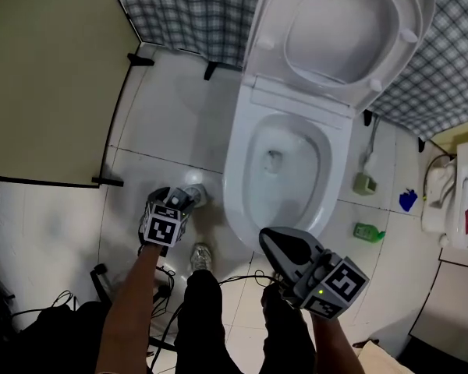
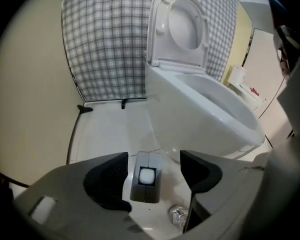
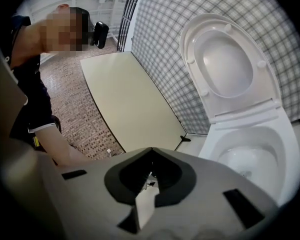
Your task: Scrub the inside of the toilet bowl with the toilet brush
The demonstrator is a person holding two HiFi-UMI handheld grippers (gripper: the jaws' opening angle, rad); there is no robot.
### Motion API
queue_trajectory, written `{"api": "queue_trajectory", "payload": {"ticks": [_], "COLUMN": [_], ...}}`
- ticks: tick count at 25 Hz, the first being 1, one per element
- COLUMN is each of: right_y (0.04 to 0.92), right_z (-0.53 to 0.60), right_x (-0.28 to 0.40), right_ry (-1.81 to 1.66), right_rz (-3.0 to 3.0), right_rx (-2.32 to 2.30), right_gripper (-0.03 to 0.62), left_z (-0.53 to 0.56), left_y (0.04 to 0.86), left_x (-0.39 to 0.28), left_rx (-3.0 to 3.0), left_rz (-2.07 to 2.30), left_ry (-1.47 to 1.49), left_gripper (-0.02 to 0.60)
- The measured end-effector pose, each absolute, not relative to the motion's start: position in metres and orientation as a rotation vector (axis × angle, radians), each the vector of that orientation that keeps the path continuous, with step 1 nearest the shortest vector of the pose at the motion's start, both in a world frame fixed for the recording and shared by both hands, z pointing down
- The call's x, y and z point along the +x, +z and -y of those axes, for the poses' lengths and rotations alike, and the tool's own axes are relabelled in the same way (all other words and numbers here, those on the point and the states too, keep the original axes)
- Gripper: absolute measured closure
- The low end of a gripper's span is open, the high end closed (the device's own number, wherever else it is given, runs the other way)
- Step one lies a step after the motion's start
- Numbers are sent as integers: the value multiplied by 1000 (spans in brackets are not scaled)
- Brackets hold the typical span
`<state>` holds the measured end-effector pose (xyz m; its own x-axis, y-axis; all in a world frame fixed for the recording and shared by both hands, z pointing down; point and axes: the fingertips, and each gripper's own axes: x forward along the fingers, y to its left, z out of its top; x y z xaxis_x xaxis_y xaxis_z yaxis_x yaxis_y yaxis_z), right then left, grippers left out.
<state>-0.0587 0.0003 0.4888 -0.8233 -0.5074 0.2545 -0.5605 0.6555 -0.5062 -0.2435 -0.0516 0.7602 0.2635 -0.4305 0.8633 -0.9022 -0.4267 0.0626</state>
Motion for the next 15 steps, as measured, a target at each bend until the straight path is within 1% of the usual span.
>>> {"api": "queue_trajectory", "payload": {"ticks": [8, 9, 11, 15], "right_y": [513, 515, 518, 517], "right_z": [8, 8, 8, 8], "right_x": [-60, -60, -58, -49], "right_ry": [928, 936, 951, 965], "right_rz": [2764, 2760, 2751, 2739], "right_rx": [900, 906, 916, 938], "right_gripper": [594, 594, 594, 594], "left_z": [55, 54, 56, 55], "left_y": [822, 827, 831, 821], "left_x": [-241, -242, -245, -250], "left_rx": [1960, 1957, 1958, 1937], "left_rz": [1095, 1099, 1127, 1160], "left_ry": [1176, 1186, 1199, 1200], "left_gripper": [259, 272, 338, 345]}}
